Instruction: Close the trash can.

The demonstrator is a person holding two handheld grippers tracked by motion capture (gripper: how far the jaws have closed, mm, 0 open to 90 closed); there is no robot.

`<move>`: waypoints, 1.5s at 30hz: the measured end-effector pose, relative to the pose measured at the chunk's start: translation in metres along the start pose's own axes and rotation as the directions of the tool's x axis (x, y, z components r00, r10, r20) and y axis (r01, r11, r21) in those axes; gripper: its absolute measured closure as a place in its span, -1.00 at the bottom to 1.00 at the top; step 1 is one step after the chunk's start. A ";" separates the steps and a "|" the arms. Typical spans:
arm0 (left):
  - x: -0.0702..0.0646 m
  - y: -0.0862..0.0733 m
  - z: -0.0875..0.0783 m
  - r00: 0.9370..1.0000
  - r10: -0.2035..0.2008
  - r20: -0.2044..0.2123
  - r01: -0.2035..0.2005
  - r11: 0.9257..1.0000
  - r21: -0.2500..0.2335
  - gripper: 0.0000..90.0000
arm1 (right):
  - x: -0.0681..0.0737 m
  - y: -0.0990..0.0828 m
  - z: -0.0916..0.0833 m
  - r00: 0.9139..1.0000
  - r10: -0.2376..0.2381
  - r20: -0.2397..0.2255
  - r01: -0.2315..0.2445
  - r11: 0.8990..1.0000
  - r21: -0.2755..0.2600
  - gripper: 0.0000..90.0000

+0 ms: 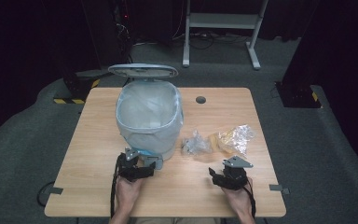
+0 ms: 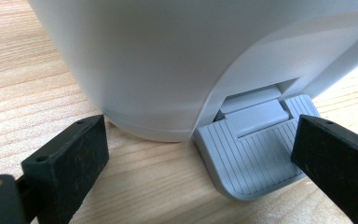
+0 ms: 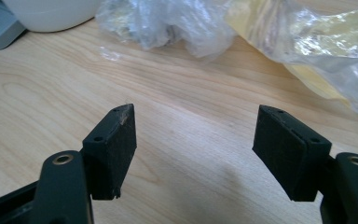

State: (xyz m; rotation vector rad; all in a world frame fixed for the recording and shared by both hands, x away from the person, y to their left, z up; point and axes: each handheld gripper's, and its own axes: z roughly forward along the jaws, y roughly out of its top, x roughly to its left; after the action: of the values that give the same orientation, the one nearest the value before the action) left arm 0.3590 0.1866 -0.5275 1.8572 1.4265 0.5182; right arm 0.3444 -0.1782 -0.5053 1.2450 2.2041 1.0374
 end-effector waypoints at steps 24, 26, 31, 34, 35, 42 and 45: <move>0.001 0.000 0.000 1.000 -0.008 0.003 0.008 1.000 0.002 -0.90 | 0.003 0.026 -0.008 0.996 -0.021 -0.082 0.017 0.999 -0.046 -0.25; 0.000 0.000 0.000 1.000 -0.008 0.003 0.008 1.000 0.002 -0.90 | 0.006 0.030 -0.006 0.996 -0.019 -0.091 0.014 0.998 -0.055 -0.24; 0.001 0.000 0.000 1.000 -0.008 0.004 0.008 1.000 0.002 -0.90 | 0.013 0.039 -0.001 0.994 -0.043 -0.098 0.039 0.998 -0.045 -0.22; 0.000 0.000 0.000 1.000 -0.010 0.008 0.010 1.000 0.002 -0.90 | 0.013 0.042 0.001 0.995 -0.043 -0.094 0.038 0.998 -0.054 -0.21; 0.000 0.000 0.000 1.000 -0.011 0.009 0.011 1.000 0.001 -0.90 | 0.012 0.043 0.002 0.995 -0.038 -0.096 0.032 0.998 -0.056 -0.21; 0.000 0.000 0.000 1.000 -0.010 0.009 0.010 1.000 0.002 -0.89 | 0.007 0.053 0.004 0.992 -0.008 -0.127 -0.001 0.998 -0.069 -0.21; 0.000 0.000 0.000 1.000 -0.011 0.009 0.011 1.000 0.001 -0.89 | 0.005 0.058 0.007 0.992 -0.003 -0.127 -0.007 0.997 -0.076 -0.21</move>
State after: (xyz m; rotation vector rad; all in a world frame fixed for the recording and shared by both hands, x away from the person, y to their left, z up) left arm 0.3587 0.1870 -0.5278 1.8500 1.4305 0.5034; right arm 0.3785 -0.1522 -0.4650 1.1780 2.2338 1.2211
